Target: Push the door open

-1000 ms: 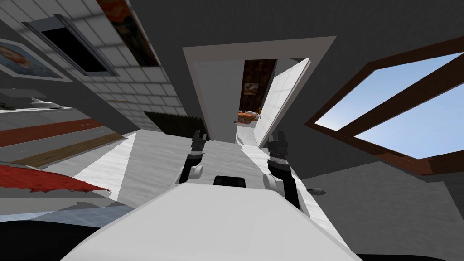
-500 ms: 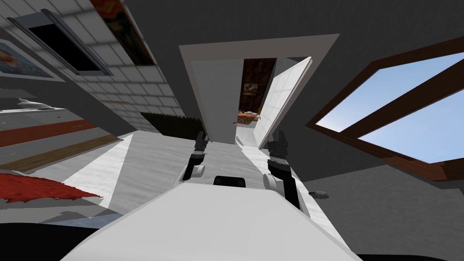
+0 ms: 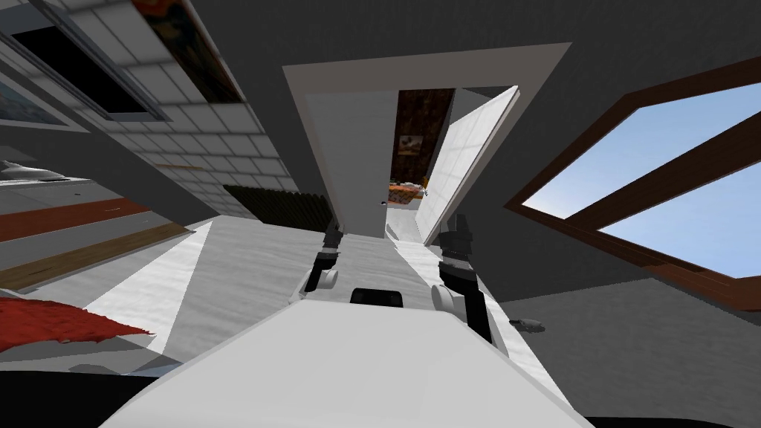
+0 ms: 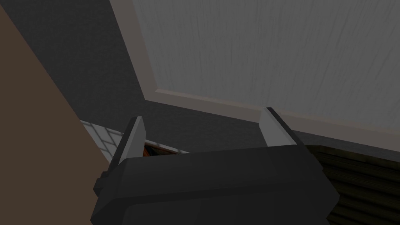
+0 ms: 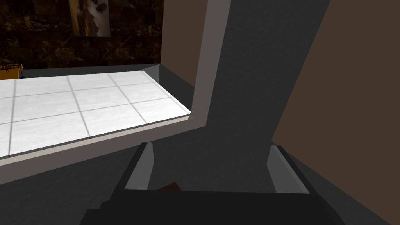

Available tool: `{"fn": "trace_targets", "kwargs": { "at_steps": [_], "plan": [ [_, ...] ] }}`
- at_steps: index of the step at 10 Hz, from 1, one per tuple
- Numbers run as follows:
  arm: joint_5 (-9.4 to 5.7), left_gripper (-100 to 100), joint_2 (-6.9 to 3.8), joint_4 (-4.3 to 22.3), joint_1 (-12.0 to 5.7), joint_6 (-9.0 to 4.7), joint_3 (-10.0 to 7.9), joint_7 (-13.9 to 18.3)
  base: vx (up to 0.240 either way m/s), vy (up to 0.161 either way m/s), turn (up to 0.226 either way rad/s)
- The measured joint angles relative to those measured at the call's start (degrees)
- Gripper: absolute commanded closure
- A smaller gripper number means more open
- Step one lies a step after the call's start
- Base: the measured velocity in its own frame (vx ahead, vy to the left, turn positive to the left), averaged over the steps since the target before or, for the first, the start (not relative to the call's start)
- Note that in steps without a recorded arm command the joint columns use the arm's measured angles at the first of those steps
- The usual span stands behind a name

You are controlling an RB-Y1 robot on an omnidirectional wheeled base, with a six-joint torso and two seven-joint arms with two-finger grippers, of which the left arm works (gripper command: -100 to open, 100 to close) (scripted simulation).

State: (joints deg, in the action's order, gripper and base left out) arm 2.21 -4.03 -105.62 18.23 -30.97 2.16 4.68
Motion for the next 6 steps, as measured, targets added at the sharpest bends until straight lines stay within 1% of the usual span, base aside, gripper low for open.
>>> {"fn": "trace_targets", "kwargs": {
  "at_steps": [3,4,5,6],
  "plan": [
    [-0.8,-100,-0.53,3.6,-1.56,-0.59,0.1,-0.7,0.097,-0.015,-0.014],
    [-1.02,-100,-0.55,5.2,-2.25,-0.93,0.18,-1.0,0.096,-0.015,-0.016],
    [-1.31,-100,-0.73,7.0,-2.95,-1.57,0.16,-1.3,0.091,-0.015,-0.02],
    [-1.55,-100,-0.82,7.7,-3.16,-1.66,0.31,-1.6,0.097,-0.027,-0.019]
  ]
}}
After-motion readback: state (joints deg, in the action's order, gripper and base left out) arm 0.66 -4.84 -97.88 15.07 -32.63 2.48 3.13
